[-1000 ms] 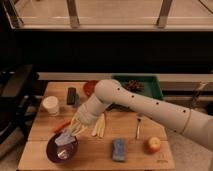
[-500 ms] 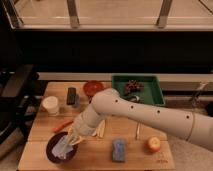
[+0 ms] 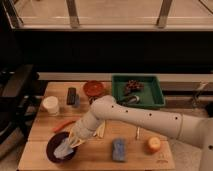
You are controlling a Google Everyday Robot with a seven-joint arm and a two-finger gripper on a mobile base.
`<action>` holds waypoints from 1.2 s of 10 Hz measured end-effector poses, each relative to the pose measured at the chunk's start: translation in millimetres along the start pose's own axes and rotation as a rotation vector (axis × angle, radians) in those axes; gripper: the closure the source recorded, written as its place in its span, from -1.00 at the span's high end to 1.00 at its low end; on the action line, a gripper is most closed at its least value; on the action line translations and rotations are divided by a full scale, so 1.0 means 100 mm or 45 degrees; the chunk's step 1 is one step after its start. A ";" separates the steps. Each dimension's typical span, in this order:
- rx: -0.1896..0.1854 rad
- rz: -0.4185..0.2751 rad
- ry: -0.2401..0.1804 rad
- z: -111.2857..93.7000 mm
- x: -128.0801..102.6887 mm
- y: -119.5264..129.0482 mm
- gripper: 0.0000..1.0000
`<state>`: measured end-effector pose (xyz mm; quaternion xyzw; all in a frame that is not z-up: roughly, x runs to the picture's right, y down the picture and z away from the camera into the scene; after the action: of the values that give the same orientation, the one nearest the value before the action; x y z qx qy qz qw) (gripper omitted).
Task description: Wipe purple bowl with towel
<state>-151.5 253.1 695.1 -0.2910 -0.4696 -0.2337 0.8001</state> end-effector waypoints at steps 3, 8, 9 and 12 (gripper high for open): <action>-0.008 -0.019 0.046 -0.02 0.16 -0.13 -1.00; -0.001 -0.141 -0.004 0.12 0.00 -0.65 -1.00; -0.010 -0.163 -0.031 0.24 -0.10 -0.69 -1.00; -0.034 -0.157 -0.061 0.37 -0.27 -0.53 -1.00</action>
<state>-220.6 243.1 698.5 -0.2776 -0.5027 -0.2819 0.7686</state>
